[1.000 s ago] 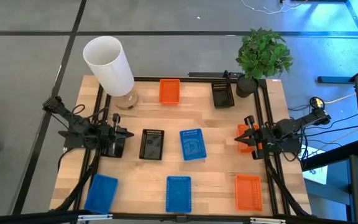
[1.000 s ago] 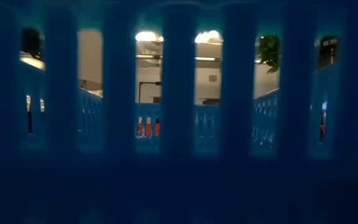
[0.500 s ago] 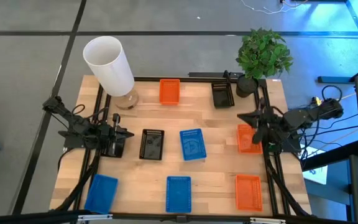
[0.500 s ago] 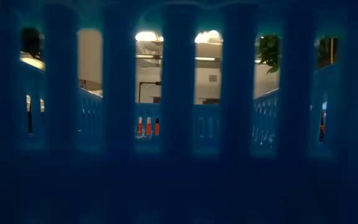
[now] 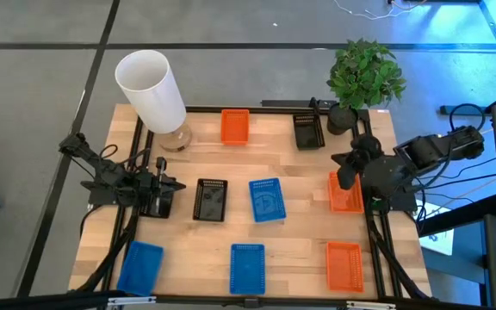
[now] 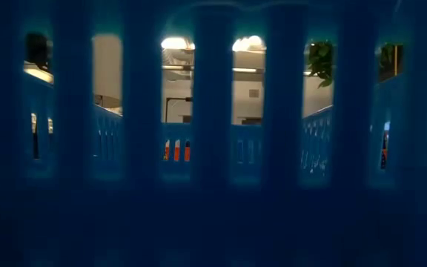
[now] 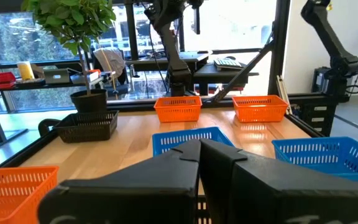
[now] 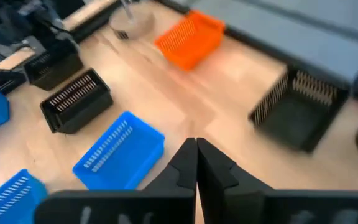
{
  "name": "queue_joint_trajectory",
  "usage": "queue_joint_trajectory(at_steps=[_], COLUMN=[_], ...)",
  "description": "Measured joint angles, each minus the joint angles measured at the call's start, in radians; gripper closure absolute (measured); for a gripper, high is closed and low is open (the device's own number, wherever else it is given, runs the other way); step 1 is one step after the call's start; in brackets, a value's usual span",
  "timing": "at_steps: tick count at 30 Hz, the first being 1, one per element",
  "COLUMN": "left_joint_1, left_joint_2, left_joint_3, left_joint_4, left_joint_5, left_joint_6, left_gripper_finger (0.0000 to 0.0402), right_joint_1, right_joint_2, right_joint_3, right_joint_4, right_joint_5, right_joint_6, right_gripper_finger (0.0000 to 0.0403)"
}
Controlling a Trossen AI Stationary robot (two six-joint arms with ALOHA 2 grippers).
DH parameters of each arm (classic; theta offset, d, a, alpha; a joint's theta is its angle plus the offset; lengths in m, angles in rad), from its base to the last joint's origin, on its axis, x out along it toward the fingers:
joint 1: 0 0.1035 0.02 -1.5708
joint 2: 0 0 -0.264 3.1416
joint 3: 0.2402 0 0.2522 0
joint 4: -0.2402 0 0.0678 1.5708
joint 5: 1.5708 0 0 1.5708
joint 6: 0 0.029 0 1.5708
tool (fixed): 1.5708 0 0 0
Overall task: Stack baskets by color
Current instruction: Stack the middle orange bin on top of the top orange bin
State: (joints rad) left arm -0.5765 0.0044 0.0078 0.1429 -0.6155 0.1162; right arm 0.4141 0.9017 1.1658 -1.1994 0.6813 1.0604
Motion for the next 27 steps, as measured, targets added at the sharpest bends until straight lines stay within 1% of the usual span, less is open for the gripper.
queue_joint_trajectory(at_steps=[2,3,5,8,11,13,17,20,23,27], left_joint_1=[0.0,0.0,0.0,0.0,0.0,0.0,0.0,0.0,0.0,0.0], left_joint_2=[0.0,0.0,0.0,0.0,0.005,0.021,0.082,0.133,0.199,0.293], left_joint_3=[0.0,0.0,0.009,0.06,0.134,0.199,0.313,0.382,0.441,0.518], left_joint_4=[0.0,0.003,0.024,0.02,-0.042,-0.107,-0.277,-0.347,-0.4,-0.466], left_joint_5=[-0.003,-0.018,-0.06,-0.104,-0.11,-0.116,-0.131,-0.136,-0.141,-0.157], left_joint_6=[0.006,0.026,0.048,0.06,0.126,0.138,0.115,0.07,0.02,-0.056], left_gripper_finger=[0.0401,0.0401,0.0401,0.0401,0.0401,0.0401,0.0401,0.0401,0.0401,0.0401], right_joint_1=[0.0,0.0,0.0,0.0,0.0,0.0,0.0,-0.001,-0.026,-0.078], right_joint_2=[0.023,0.03,0.038,0.049,0.057,0.057,0.057,0.058,0.059,0.063], right_joint_3=[0.033,0.043,0.047,0.047,0.047,0.047,0.047,0.047,0.047,0.047], right_joint_4=[-0.053,-0.067,-0.067,-0.068,-0.068,-0.068,-0.068,-0.068,-0.068,-0.049], right_joint_5=[-0.065,-0.105,-0.153,-0.186,-0.206,-0.215,-0.238,-0.234,-0.244,-0.257], right_joint_6=[0.064,0.075,0.092,0.117,0.14,0.179,0.193,0.218,0.234,0.23], right_gripper_finger=[0.0403,0.0402,0.0397,0.0385,0.0368,0.0354,0.0317,0.0286,0.0254,0.0226])
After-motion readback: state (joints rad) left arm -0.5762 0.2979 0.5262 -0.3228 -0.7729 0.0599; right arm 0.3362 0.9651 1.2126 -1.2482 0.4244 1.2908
